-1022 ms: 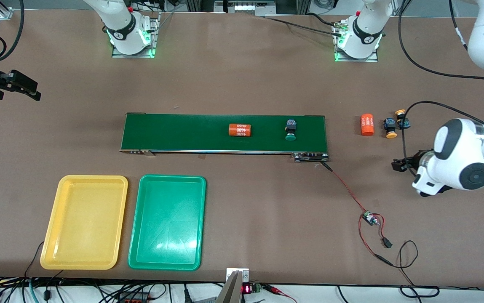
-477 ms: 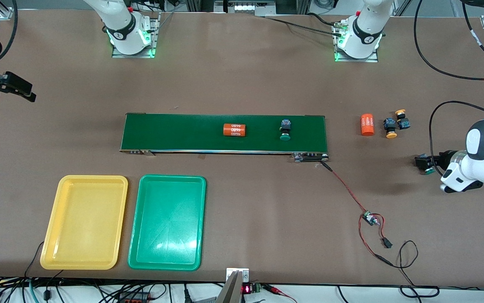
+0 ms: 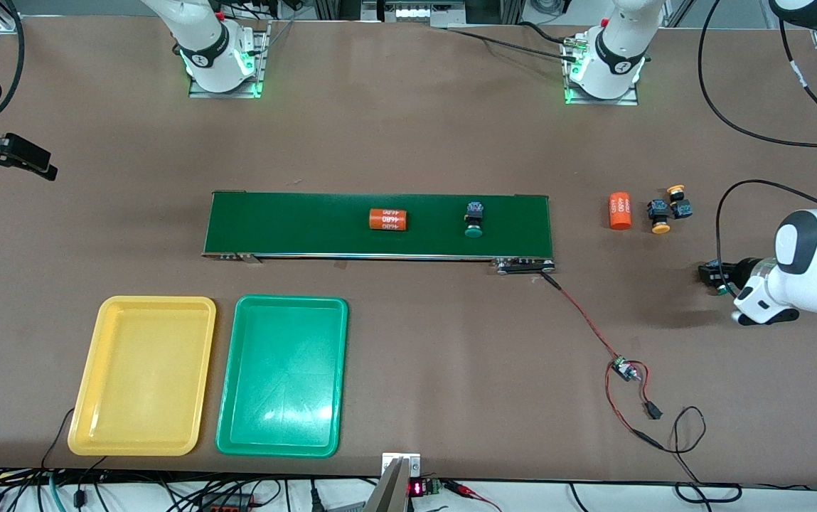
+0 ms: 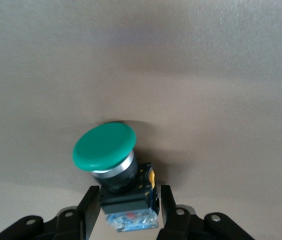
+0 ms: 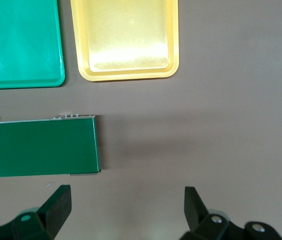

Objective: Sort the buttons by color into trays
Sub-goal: 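Grasp another green-capped button with the left gripper, then place the button on the belt while the right gripper reaches the belt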

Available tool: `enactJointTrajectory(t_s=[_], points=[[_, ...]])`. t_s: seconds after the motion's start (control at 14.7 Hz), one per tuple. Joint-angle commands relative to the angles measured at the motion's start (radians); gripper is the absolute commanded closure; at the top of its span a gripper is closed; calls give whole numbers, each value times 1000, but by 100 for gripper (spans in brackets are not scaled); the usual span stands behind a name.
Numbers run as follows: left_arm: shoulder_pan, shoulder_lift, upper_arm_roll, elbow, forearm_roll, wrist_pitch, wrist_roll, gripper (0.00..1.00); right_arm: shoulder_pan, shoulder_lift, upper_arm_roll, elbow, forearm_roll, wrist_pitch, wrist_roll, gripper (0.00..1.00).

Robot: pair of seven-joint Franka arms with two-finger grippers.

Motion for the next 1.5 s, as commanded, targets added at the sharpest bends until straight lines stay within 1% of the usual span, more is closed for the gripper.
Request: enactJointTrajectory(t_s=[0.0, 0.14, 0.27, 0.34, 0.48, 0.54, 0.68, 0.75, 0.89, 1.02, 1.16, 1.29, 1.43], points=[[1, -10, -14, 10, 20, -7, 13, 67, -21, -14, 4, -2, 15, 2, -7, 0], [-5, -30, -35, 16, 11, -34, 5, 67, -26, -13, 5, 2, 41, 8, 2, 0], [4, -70, -121, 30, 9, -97, 4, 67, -27, 1, 5, 4, 46, 14, 2, 0], [4, -76, -156, 49, 9, -146, 4, 67, -23, 12, 8, 4, 43, 16, -1, 0], [-4, -75, -251, 83, 11, -239, 2, 67, -17, 28, 13, 4, 41, 9, -7, 0], [-7, -75, -293, 80, 9, -270, 4, 70, -15, 41, 14, 4, 44, 11, -7, 0], [-23, -70, -389, 68, -9, -341, -37, 71, -10, 70, 17, -4, 41, 3, -13, 0], [-42, -69, -405, 63, -41, -356, -91, 71, 5, 88, 18, -4, 41, 0, -9, 0], [-118, -69, -406, 60, -97, -358, -146, 72, 48, 136, 18, -4, 44, 0, 7, 0], [-229, -69, -408, 59, -155, -356, -227, 74, 86, 160, 18, 2, 47, 12, 22, 0], [-345, -65, -406, 48, -166, -344, -336, 73, 127, 168, 18, 2, 46, 23, 135, 0], [-396, -46, -406, 27, -170, -294, -402, 73, 169, 187, 18, 4, 44, 37, 154, 0], [-405, -47, -406, -37, -170, -213, -409, 73, 186, 196, 18, 4, 46, 69, 148, 0]])
